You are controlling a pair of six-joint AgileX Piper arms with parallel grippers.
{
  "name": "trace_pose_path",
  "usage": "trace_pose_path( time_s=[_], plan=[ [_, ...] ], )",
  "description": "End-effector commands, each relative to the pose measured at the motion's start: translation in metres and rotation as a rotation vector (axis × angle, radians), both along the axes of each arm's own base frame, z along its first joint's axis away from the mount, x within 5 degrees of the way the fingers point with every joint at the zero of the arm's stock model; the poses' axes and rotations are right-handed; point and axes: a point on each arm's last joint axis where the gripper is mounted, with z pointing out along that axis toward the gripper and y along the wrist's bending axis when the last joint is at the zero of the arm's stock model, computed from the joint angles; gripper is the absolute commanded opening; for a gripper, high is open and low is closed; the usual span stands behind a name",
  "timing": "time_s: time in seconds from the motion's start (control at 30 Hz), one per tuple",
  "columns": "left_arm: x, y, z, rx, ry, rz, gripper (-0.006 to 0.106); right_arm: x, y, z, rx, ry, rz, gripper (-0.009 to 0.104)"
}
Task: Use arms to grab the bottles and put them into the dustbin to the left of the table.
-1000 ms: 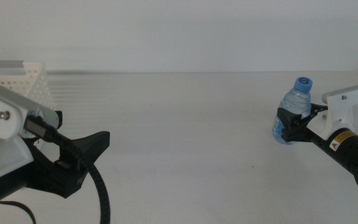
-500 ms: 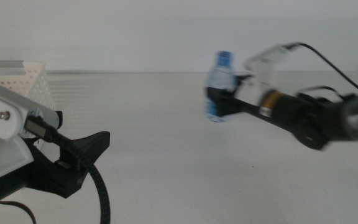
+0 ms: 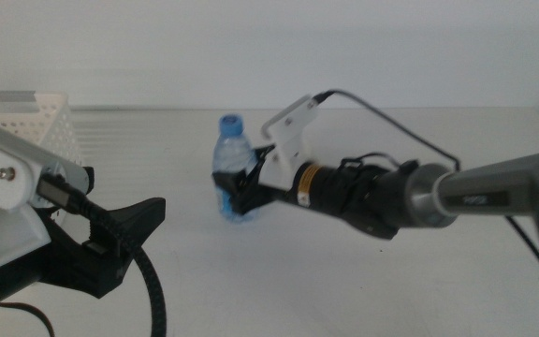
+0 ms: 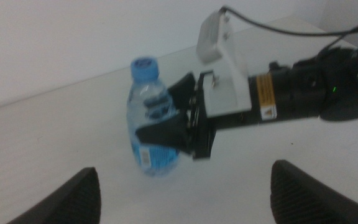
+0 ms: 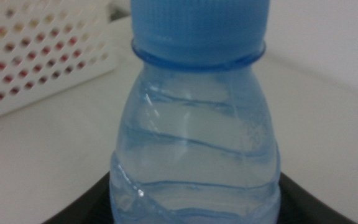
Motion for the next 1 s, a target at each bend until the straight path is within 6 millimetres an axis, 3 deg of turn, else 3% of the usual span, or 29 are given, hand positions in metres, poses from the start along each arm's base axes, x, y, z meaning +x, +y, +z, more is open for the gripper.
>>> trace_pose_path(
  time_s=[0.0, 0.2, 0.4, 0.43, 0.67, 0.77, 0.97],
  plan=[
    [0.001, -0.001, 0.018, -0.075, -0.089, 0.005, 0.090, -0.006, 0.015, 0.048, 0.172, -0.141, 0.066, 0.000],
    [0.001, -0.001, 0.018, -0.075, -0.089, 0.005, 0.090, -0.009, 0.024, 0.031, 0.170, -0.121, 0.095, 0.000],
    [0.001, -0.001, 0.018, -0.075, -0.089, 0.005, 0.090, -0.012, 0.027, 0.028, 0.168, -0.112, 0.101, 0.004],
    [0.001, -0.001, 0.018, -0.075, -0.089, 0.005, 0.090, -0.011, 0.026, 0.026, 0.136, -0.098, 0.092, 0.023],
    [0.001, -0.001, 0.018, -0.075, -0.089, 0.005, 0.090, -0.017, 0.027, 0.032, 0.081, -0.110, 0.151, 0.080],
    [0.001, -0.001, 0.018, -0.075, -0.089, 0.005, 0.090, -0.019, 0.025, 0.042, 0.060, -0.082, 0.148, 0.088],
    [0.001, -0.001, 0.018, -0.075, -0.089, 0.005, 0.090, -0.037, 0.008, 0.065, -0.021, -0.035, 0.134, 0.082]
  ],
)
